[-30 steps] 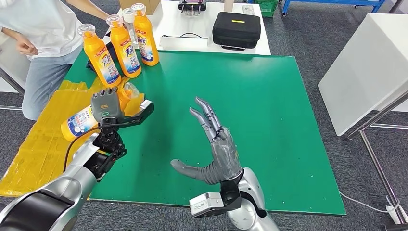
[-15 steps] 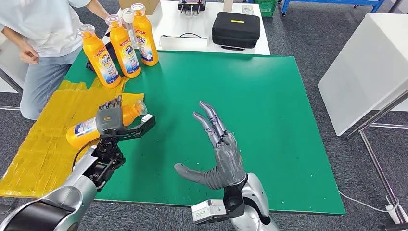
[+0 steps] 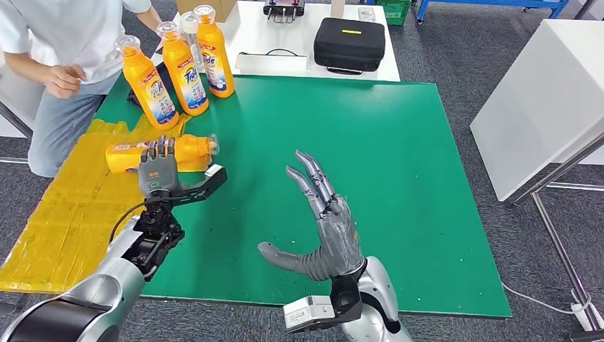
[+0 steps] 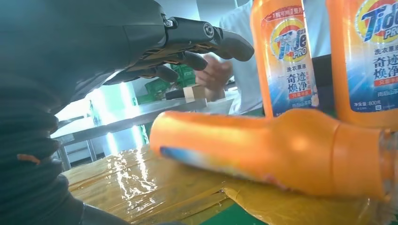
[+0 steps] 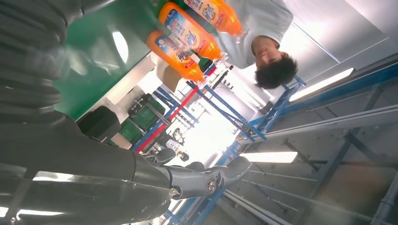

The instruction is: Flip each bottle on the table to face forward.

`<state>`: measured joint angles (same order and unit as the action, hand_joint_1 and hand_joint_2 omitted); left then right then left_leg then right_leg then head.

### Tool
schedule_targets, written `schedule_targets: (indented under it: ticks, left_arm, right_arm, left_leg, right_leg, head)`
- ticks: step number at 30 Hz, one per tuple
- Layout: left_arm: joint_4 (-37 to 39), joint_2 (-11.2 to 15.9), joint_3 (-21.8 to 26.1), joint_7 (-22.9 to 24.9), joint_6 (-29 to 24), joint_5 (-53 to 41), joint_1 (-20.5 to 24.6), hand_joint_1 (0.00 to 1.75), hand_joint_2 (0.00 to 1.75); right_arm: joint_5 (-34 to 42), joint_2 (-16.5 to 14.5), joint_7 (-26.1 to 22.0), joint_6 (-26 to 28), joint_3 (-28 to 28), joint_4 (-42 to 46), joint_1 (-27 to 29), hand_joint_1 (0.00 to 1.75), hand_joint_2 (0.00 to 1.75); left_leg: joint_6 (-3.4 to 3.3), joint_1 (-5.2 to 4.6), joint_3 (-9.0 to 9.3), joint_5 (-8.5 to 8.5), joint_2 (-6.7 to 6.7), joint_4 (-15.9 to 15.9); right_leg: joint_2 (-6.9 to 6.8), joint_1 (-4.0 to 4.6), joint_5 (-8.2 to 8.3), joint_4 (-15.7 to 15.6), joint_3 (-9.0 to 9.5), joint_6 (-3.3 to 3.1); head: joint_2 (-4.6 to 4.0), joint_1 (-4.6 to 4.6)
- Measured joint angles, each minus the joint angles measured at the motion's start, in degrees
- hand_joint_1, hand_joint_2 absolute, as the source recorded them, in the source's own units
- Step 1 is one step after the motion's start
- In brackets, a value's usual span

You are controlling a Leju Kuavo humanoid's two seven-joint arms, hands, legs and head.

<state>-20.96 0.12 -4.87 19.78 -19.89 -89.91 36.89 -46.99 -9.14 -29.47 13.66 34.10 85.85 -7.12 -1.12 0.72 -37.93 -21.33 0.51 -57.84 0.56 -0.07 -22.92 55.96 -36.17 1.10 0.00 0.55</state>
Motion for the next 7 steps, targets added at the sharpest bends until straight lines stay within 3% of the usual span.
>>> schedule_targets:
  ticks: [7]
  left_arm:
    - [0.0, -0.07, 0.49, 0.0, 0.0, -0.01, 0.0, 0.0, 1.75]
  right_arm:
    - [0.0, 0.0, 0.0, 0.0, 0.0, 0.0, 0.0, 0.0, 1.75]
  left_leg:
    - [0.0, 0.0, 0.0, 0.0, 0.0, 0.0]
  right_leg:
    - [0.0, 0.0, 0.0, 0.0, 0.0, 0.0]
  head:
    - [-0.01, 0.0]
